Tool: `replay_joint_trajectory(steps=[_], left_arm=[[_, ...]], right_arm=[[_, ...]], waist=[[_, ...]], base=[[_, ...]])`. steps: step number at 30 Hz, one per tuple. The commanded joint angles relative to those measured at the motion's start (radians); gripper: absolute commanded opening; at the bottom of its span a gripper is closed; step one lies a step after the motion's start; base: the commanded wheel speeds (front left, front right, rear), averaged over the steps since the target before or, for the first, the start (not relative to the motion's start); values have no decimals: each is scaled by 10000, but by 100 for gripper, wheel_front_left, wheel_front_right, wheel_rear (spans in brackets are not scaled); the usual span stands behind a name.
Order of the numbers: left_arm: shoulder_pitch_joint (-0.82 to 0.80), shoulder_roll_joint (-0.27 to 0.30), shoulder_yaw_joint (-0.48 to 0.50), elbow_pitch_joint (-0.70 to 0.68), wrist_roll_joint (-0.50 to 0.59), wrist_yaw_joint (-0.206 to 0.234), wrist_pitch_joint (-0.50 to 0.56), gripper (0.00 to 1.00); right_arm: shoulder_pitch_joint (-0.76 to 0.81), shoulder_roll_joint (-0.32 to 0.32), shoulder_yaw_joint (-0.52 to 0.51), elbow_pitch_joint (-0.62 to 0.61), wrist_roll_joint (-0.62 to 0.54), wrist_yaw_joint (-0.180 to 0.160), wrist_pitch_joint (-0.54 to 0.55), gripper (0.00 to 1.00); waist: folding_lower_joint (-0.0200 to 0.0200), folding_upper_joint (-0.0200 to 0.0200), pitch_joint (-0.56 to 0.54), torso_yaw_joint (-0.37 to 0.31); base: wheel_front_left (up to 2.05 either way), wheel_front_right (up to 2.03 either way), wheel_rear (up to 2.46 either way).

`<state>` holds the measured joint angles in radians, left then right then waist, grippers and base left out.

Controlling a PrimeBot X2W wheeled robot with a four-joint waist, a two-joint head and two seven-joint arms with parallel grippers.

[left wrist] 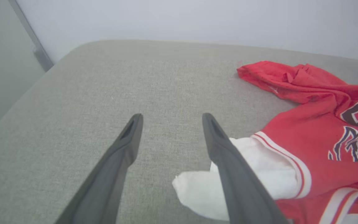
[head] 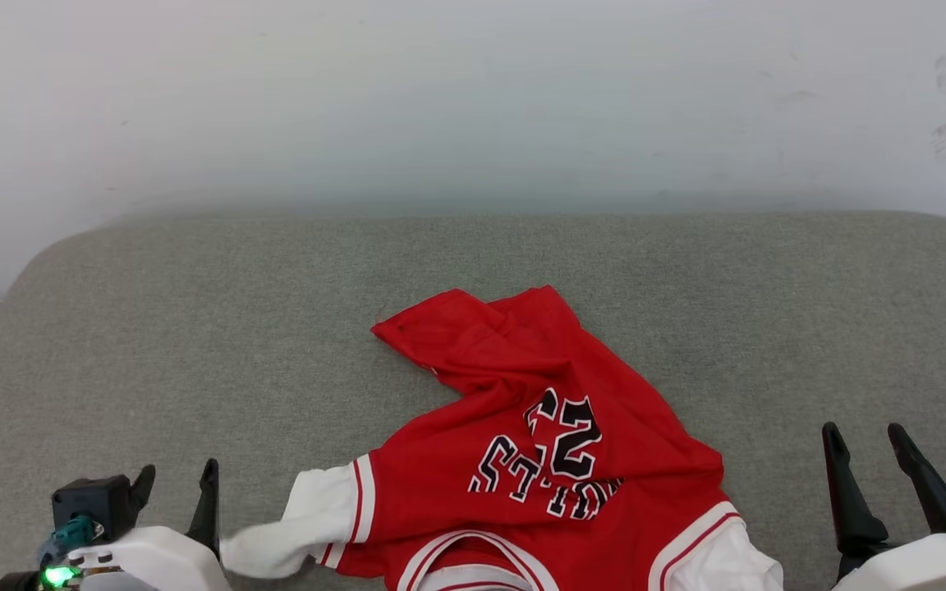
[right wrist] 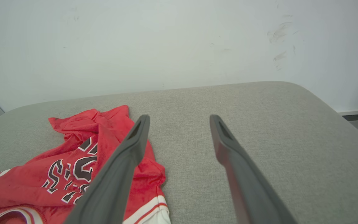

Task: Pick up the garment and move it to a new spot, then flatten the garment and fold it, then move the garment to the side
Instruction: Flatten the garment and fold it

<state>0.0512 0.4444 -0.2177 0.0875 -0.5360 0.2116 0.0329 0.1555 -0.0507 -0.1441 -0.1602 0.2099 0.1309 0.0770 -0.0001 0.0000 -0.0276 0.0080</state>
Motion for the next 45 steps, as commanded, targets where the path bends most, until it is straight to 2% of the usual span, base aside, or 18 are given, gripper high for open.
replay_joint_trajectory(steps=[1,8,13,16,20,25,33,40,41,42,43,45], left_arm=[[-107,-30,37,-75,80,6,-205,100],[-324,-240,-93,-738,520,-154,-1645,100],[-334,-380,-347,-1216,780,-130,-2063,100],[-317,-470,-523,-1448,858,-141,-2121,100],[-375,-591,-712,-1658,905,-152,-2086,100],[-493,-688,-924,-1705,866,-252,-2022,100],[-1012,-876,-1152,-1669,837,-471,-2168,100],[-1294,-980,-1177,-1363,763,-592,-2366,100],[-1316,-999,-1178,-1325,778,-594,-2401,100],[-1328,-1026,-1179,-1276,762,-586,-2410,100],[-1334,-1034,-1179,-1228,756,-584,-2428,100],[-1322,-1043,-1174,-1124,737,-581,-2474,100]], right_arm=[[126,6,0,-55,-11,-3,26,100],[204,7,-121,-41,-127,-3,283,100],[421,7,-165,6,-451,-3,919,100],[667,7,-189,177,-560,-5,1956,100],[980,-2,-263,474,-540,-5,4092,100],[1044,-374,225,638,-131,-3,5940,100],[429,-703,739,1367,184,-5,6359,100],[440,-442,1092,2660,596,12,7091,100],[435,-381,1144,2760,681,13,7147,45],[416,-354,1192,2824,738,15,7166,45],[385,-330,1220,2851,801,17,7186,0],[255,-331,1177,2711,874,12,6996,0]], waist=[[1,0,-12,4],[1,0,-61,-12],[1,0,-57,-20],[1,0,-23,-19],[1,0,65,7],[1,0,247,91],[1,0,1065,441],[1,0,1476,688],[1,0,1492,695],[1,0,1495,702],[1,0,1490,704],[1,0,1429,692]], base=[[0,0,0],[0,0,0],[0,0,0],[0,0,0],[0,0,0],[0,0,0],[0,0,0],[0,0,0],[0,0,0],[0,0,0],[0,0,0],[0,0,0]])
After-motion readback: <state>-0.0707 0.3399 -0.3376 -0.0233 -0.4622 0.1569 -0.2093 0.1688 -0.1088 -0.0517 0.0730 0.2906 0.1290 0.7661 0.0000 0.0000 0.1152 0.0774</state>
